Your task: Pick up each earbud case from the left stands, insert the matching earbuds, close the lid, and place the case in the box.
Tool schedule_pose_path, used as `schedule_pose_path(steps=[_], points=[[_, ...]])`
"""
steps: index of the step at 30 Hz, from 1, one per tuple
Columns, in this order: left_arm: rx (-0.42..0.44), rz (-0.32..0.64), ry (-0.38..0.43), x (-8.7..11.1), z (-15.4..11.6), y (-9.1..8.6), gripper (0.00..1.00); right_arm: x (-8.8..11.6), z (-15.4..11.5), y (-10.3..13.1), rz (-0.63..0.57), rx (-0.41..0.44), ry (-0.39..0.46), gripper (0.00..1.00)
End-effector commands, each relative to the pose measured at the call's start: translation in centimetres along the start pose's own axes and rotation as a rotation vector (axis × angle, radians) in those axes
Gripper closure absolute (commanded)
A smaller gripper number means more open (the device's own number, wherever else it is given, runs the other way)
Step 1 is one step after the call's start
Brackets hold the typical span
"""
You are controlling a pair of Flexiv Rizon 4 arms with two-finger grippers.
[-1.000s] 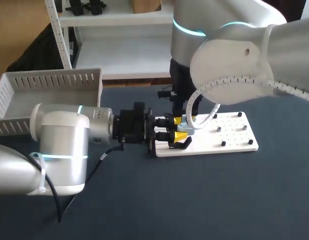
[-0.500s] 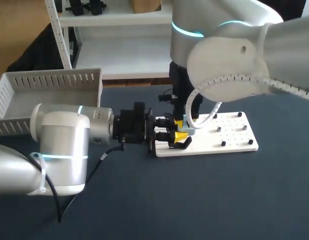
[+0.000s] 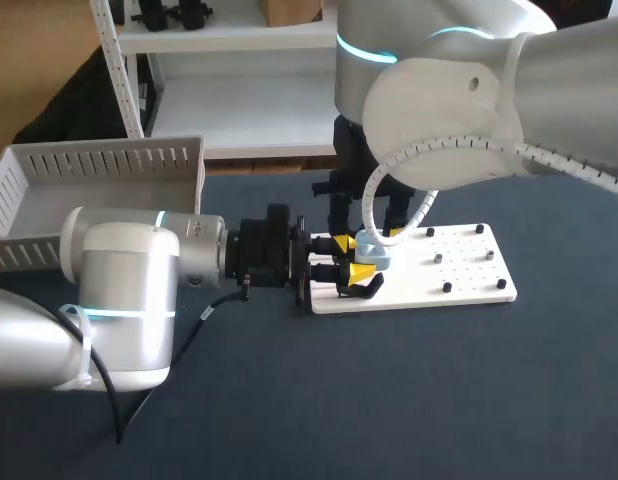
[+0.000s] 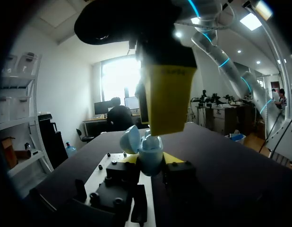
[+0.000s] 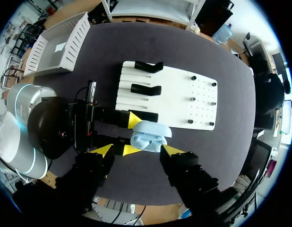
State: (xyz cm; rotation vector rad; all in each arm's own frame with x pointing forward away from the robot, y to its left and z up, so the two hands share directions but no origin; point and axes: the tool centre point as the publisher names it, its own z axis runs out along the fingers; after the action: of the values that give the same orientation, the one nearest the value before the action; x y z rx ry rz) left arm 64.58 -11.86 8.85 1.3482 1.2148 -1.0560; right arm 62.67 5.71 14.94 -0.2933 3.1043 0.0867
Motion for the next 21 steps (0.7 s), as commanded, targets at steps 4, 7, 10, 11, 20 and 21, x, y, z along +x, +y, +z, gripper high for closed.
schedule_pose_path(steps=[4, 7, 10, 11, 20, 21], points=[[-0.004, 0.002, -0.003, 0.1, 0.1, 0.0, 1.00, -0.2, -2.1, -1.4, 0.102, 0.019, -0.095, 0.26], [-0.004, 0.002, -0.003, 0.1, 0.1, 0.0, 1.00, -1.7, -2.3, -3.5, 0.276, 0.068, -0.117, 0.00], [-0.004, 0.002, -0.003, 0.1, 0.1, 0.0, 1.00, -2.8, -2.1, -5.3, 0.397, 0.086, -0.116, 0.00], [-0.004, 0.002, -0.003, 0.1, 0.1, 0.0, 1.00, -3.1, -1.9, -5.8, 0.414, 0.092, -0.120, 0.00], [-0.004, 0.002, -0.003, 0.1, 0.1, 0.0, 1.00, -3.5, -0.1, -7.6, 0.485, 0.096, -0.086, 0.00], [-0.004, 0.002, -0.003, 0.1, 0.1, 0.0, 1.00, -3.4, 0.1, -7.5, 0.482, 0.093, -0.078, 0.00]])
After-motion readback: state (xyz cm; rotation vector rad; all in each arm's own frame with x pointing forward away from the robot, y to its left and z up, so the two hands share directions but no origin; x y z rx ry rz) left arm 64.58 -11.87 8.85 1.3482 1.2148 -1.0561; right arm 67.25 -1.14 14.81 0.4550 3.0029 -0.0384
